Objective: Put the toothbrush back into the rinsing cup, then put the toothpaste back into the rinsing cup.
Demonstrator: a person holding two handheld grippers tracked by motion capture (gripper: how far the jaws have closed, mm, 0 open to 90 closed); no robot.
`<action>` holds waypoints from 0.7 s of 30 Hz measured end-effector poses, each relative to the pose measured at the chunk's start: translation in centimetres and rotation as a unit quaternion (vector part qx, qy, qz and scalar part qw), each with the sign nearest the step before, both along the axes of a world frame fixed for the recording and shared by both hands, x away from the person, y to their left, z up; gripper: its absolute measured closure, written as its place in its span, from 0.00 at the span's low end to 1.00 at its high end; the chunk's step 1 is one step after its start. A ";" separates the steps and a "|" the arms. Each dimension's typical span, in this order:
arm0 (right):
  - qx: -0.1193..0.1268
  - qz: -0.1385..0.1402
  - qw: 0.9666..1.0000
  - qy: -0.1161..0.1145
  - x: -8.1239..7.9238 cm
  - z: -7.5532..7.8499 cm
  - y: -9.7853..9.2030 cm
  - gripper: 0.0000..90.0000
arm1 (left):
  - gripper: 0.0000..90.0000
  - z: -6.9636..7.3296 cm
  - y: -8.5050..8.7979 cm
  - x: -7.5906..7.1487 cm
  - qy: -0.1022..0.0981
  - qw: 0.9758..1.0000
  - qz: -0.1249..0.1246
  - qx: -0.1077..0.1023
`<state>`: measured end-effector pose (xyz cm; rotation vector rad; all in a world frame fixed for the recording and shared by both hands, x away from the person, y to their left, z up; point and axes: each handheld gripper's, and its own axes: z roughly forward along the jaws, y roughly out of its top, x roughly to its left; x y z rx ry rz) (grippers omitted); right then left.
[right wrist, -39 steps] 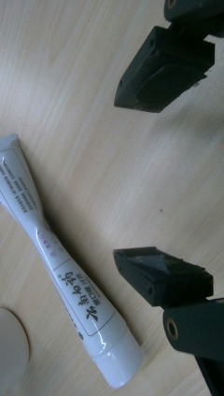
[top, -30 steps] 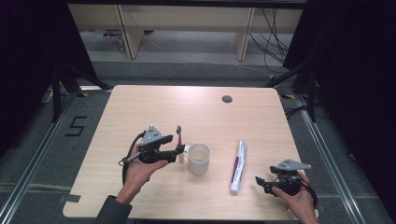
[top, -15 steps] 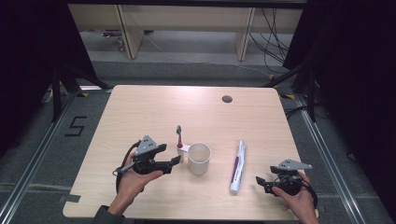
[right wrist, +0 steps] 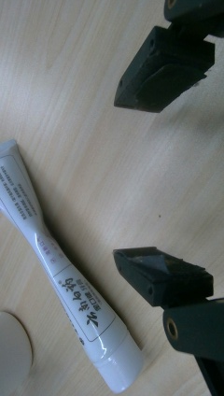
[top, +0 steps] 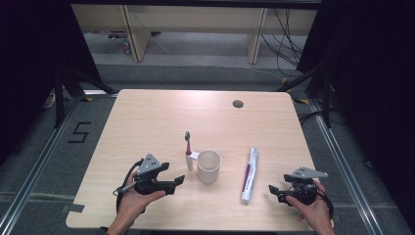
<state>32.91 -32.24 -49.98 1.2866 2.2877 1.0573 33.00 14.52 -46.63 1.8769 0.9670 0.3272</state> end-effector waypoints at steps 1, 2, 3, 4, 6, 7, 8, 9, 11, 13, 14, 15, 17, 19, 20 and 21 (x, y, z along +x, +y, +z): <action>0.000 0.000 1.000 0.000 0.0 0.0 0.0 0.26 | 0.26 0.0 0.0 0.0 0.000 1.000 0.000 0.000; 0.000 0.000 1.000 0.000 0.0 0.0 0.0 0.26 | 0.26 -0.2 0.3 -0.3 0.004 1.000 0.000 0.006; -0.001 0.000 1.000 0.000 0.0 0.0 0.0 0.26 | 0.26 -0.4 0.4 -0.4 0.006 1.000 0.001 0.006; 0.001 0.000 1.000 0.000 -0.1 0.0 0.0 0.26 | 0.26 -0.5 0.4 -0.5 0.007 1.000 0.000 0.003; 0.003 0.004 1.000 -0.001 0.0 0.0 0.0 0.26 | 0.26 -0.8 0.6 -0.8 0.005 1.000 0.003 0.006; 0.003 0.002 1.000 0.001 0.0 0.0 0.0 0.26 | 0.26 -0.8 0.7 -0.9 0.008 1.000 0.005 0.011; 0.001 0.001 1.000 0.001 0.0 0.0 0.0 0.26 | 0.25 -1.0 0.7 -1.1 0.008 1.000 0.004 0.012; 0.001 0.001 1.000 0.001 0.0 0.0 0.0 0.26 | 0.24 -1.0 0.7 -1.1 0.008 1.000 0.004 0.012; 0.000 0.002 1.000 0.001 0.0 0.0 0.0 0.26 | 0.24 -1.2 0.8 -1.4 0.010 1.000 0.002 0.015; 0.000 0.002 1.000 0.002 -0.1 0.1 0.0 0.26 | 0.22 -1.5 0.8 -1.7 0.013 1.000 0.001 0.017; -0.002 0.009 1.000 -0.007 0.0 0.0 -0.1 0.26 | 0.21 -1.8 0.7 -2.2 0.016 1.000 0.003 0.023; -0.003 0.009 1.000 -0.007 0.0 0.0 -0.1 0.26 | 0.20 -2.0 0.8 -2.3 0.018 0.999 -0.002 0.026; -0.004 0.003 1.000 0.000 -0.1 0.1 0.0 0.26 | 0.20 -2.3 0.8 -2.8 0.022 0.999 -0.004 0.033; -0.005 -0.001 1.000 0.002 -0.2 0.1 0.0 0.26 | 0.20 -2.3 0.9 -3.0 0.023 0.999 -0.006 0.046; -0.004 0.000 1.000 0.002 -0.1 0.1 0.0 0.26 | 0.20 -2.5 0.9 -3.3 0.024 0.998 -0.010 0.050; 0.000 -0.001 1.000 0.000 -0.1 0.2 0.1 0.26 | 0.20 -2.7 0.8 -3.4 0.024 0.999 -0.005 0.043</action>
